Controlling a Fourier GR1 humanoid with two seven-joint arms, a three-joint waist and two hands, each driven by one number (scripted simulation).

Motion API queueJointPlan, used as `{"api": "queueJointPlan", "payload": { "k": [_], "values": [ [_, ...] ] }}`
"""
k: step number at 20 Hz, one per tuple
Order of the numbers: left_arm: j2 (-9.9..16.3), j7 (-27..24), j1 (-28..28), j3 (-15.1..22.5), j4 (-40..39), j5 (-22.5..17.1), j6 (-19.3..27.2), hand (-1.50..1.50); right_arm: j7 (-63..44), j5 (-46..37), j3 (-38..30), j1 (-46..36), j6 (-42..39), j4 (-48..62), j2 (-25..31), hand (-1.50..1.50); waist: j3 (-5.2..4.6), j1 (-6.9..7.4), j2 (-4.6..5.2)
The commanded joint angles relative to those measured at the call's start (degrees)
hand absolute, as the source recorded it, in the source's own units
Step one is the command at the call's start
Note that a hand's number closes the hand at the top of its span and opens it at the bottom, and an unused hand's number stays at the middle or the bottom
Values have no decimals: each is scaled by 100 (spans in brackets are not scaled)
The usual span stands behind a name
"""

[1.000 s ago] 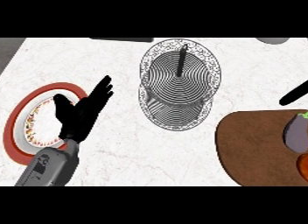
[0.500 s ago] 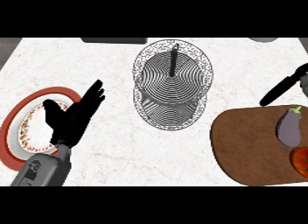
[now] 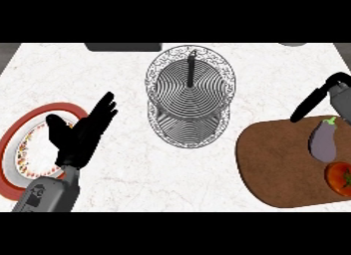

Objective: Pick the eggplant from the cutting board and place it in the tiered basket

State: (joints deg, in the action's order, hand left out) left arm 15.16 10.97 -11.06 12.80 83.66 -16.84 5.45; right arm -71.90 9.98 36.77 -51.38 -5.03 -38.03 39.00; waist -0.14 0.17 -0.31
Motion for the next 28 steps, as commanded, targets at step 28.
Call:
{"api": "queueJointPlan", "payload": {
  "k": [28],
  "values": [
    [-93, 184, -12, -326, 91, 141, -166, 0, -935, -451, -205, 1330, 1019, -603, -277, -150, 5, -70, -2]
  ]
}}
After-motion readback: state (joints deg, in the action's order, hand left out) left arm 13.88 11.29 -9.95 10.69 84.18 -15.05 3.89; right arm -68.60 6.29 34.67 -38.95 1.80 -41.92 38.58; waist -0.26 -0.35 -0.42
